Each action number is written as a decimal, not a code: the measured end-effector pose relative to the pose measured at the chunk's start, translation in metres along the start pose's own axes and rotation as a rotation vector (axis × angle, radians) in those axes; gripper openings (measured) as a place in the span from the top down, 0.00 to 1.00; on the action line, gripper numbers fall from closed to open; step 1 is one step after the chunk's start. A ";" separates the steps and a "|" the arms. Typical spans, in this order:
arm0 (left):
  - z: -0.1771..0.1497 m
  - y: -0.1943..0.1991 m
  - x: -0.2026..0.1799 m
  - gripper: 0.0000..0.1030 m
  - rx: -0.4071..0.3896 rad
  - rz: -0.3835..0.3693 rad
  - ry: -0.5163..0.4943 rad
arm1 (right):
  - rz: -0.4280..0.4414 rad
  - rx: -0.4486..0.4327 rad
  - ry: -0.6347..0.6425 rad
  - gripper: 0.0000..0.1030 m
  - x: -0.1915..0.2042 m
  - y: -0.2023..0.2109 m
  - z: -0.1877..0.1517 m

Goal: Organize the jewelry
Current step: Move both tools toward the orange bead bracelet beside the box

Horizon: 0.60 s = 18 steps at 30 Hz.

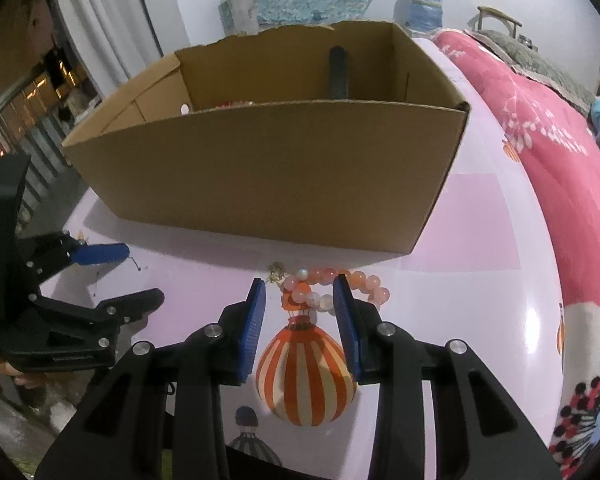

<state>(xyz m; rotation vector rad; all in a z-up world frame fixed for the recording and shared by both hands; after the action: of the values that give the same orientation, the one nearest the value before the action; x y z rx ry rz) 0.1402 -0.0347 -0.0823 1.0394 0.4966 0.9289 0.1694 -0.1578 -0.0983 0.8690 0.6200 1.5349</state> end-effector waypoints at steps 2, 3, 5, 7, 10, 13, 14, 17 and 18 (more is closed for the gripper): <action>0.001 -0.001 -0.001 0.32 0.017 0.000 0.005 | -0.014 0.004 0.016 0.69 0.001 -0.002 -0.001; 0.002 -0.002 -0.001 0.30 0.024 0.001 0.009 | -0.020 0.008 0.026 0.71 0.002 -0.003 -0.001; 0.003 -0.003 -0.002 0.28 0.033 0.007 0.012 | -0.031 0.012 0.037 0.72 0.002 -0.005 -0.002; 0.004 -0.004 -0.003 0.25 0.041 0.009 0.020 | -0.036 0.020 0.045 0.75 0.002 -0.008 -0.004; 0.004 -0.004 -0.004 0.24 0.047 0.013 0.025 | -0.051 0.038 0.046 0.80 0.000 -0.013 -0.005; 0.011 -0.006 -0.005 0.23 0.050 0.016 0.028 | -0.057 0.042 0.042 0.86 -0.003 -0.013 -0.005; 0.011 -0.006 -0.004 0.23 0.050 0.016 0.029 | -0.058 0.042 0.039 0.87 -0.004 -0.013 -0.006; 0.015 -0.008 -0.003 0.22 0.050 0.021 0.027 | -0.059 0.043 0.026 0.92 -0.008 -0.012 -0.006; 0.013 -0.007 -0.004 0.22 0.050 0.023 0.027 | -0.063 0.043 0.023 0.92 -0.009 -0.012 -0.007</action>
<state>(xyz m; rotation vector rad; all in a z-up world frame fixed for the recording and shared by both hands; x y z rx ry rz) 0.1505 -0.0460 -0.0831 1.0805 0.5334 0.9559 0.1713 -0.1641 -0.1132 0.8576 0.6932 1.4814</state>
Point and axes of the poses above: each gripper's, at about its wrist camera, not at the fingertips, and y roughly against the way its jaws point, x to its left, z to its top, the point moved 5 cm from there along -y, roughly the way its jaws point, and after that the axes turned 8 degrees about -y, right-handed, at the moved point
